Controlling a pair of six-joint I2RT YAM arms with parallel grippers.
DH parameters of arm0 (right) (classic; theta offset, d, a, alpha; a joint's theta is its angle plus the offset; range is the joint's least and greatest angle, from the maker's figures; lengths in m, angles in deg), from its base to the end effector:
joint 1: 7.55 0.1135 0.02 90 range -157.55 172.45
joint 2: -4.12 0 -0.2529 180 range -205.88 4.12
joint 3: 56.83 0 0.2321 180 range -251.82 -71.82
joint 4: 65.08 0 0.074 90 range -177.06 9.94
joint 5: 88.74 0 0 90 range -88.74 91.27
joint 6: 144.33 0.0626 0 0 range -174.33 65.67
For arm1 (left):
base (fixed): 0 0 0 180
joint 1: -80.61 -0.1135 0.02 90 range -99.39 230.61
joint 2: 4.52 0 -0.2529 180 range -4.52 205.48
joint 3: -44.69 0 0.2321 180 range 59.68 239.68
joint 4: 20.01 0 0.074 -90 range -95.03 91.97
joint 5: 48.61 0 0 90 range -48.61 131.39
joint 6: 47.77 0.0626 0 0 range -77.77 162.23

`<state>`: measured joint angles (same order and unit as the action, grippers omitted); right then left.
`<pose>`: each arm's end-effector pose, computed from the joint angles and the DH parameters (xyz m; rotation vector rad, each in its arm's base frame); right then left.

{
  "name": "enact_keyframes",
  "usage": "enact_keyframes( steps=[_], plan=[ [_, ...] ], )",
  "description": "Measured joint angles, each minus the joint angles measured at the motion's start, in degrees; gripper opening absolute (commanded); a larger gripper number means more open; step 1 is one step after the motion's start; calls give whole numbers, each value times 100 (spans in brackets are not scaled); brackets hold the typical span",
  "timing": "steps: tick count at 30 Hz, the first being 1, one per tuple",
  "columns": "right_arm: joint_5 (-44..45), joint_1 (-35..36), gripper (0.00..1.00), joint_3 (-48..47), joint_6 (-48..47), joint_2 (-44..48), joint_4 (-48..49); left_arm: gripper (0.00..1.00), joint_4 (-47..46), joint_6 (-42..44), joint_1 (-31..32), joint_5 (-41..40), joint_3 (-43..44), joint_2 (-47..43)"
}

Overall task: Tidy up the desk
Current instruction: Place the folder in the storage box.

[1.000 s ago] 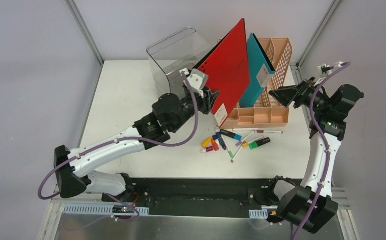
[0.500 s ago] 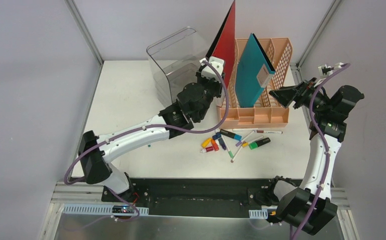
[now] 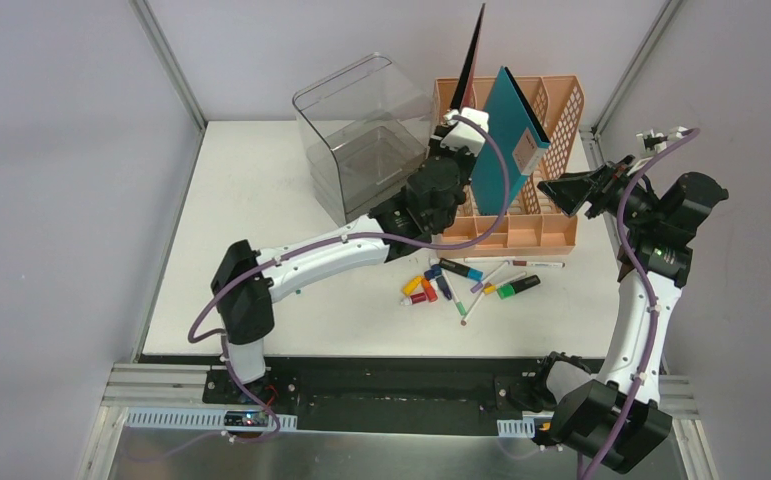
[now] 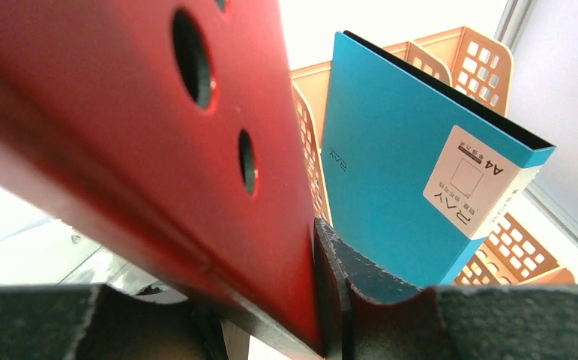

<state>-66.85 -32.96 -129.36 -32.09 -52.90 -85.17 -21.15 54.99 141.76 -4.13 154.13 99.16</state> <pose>0.2083 -0.0346 0.3799 -0.2381 1.6651 0.9278 0.2455 -0.3531 0.3967 0.2997 1.4569 -0.1072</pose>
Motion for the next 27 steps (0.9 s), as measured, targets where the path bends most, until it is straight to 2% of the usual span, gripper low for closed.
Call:
enact_keyframes(
  steps=[15,27],
  plan=[
    [44,0,99,0,-33,48,-15,0,201,-57,-76,-92,393,885],
    [50,0,99,0,-46,50,-17,0,479,-463,-315,-85,638,1325]
  ],
)
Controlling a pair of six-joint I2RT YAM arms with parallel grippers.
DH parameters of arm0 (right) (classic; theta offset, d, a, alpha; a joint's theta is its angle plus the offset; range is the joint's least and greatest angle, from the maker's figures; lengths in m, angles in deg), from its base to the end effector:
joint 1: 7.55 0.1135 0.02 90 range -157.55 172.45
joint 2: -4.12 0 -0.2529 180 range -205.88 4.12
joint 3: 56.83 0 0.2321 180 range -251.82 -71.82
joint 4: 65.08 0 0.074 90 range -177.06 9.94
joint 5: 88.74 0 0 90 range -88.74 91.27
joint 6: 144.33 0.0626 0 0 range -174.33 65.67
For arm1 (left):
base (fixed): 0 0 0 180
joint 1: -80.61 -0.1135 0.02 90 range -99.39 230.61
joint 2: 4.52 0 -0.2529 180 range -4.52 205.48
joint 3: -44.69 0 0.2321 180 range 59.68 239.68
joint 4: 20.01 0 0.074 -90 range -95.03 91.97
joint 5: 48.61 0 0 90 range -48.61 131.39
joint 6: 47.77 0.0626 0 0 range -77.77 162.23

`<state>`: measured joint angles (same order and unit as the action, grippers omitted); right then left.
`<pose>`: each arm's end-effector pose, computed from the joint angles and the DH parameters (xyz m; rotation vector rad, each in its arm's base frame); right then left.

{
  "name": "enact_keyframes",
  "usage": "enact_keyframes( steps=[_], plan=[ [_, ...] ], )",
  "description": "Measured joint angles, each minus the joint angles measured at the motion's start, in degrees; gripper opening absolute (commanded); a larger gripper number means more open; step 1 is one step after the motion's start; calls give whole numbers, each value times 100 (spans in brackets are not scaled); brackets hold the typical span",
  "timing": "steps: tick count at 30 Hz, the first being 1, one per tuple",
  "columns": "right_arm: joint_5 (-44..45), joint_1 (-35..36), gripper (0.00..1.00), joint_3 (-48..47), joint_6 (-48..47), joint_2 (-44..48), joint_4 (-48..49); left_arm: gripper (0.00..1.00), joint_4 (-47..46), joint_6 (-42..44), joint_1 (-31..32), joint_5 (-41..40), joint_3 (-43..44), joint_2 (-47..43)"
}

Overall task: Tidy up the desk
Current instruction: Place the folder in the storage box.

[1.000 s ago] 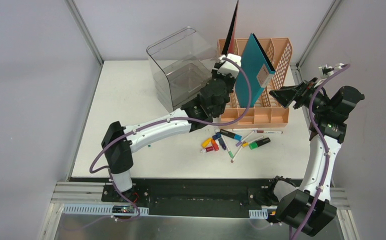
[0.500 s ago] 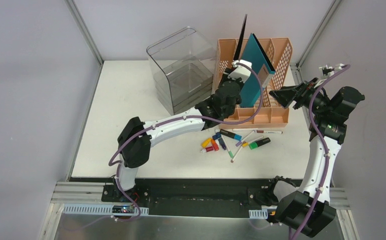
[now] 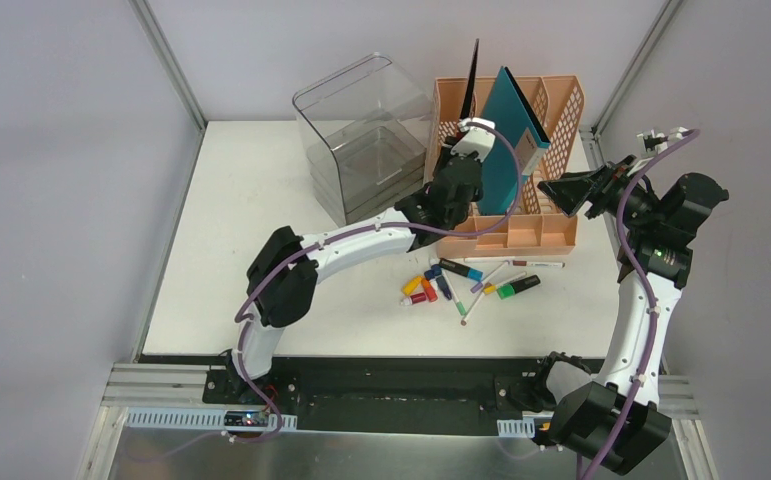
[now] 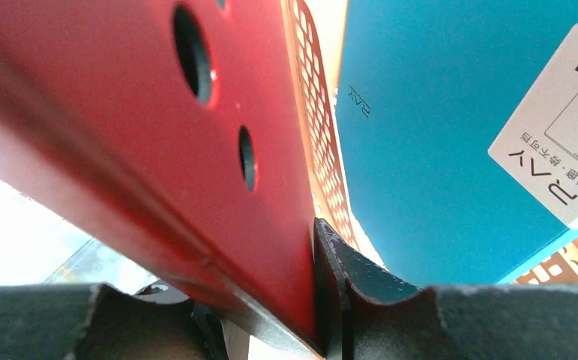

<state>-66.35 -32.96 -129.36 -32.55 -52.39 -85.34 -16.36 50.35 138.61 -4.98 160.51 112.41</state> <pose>0.2065 -0.0340 0.3812 -0.2415 1.6598 0.9114 0.2946 -0.3859 0.3248 0.3260 1.5951 0.0005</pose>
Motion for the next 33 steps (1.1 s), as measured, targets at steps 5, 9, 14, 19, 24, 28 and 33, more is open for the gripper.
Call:
enact_keyframes(
  steps=[5,9,14,19,24,28,33],
  plan=[
    [35,0,99,2,-28,0,0,0,24,-256,-37,13,0,7],
    [48,0,99,2,-33,0,0,0,81,-367,-74,63,55,31],
    [76,0,99,2,-48,0,0,0,162,-461,-184,223,234,170],
    [79,0,99,2,-50,0,0,0,232,-439,-264,317,243,372],
    [79,0,99,2,-50,-2,0,0,271,-433,-271,411,225,581],
    [79,0,99,2,-50,-2,0,35,282,-516,-271,516,175,588],
    [76,0,99,4,-50,-2,0,67,501,-684,-286,946,173,584]
  ],
)
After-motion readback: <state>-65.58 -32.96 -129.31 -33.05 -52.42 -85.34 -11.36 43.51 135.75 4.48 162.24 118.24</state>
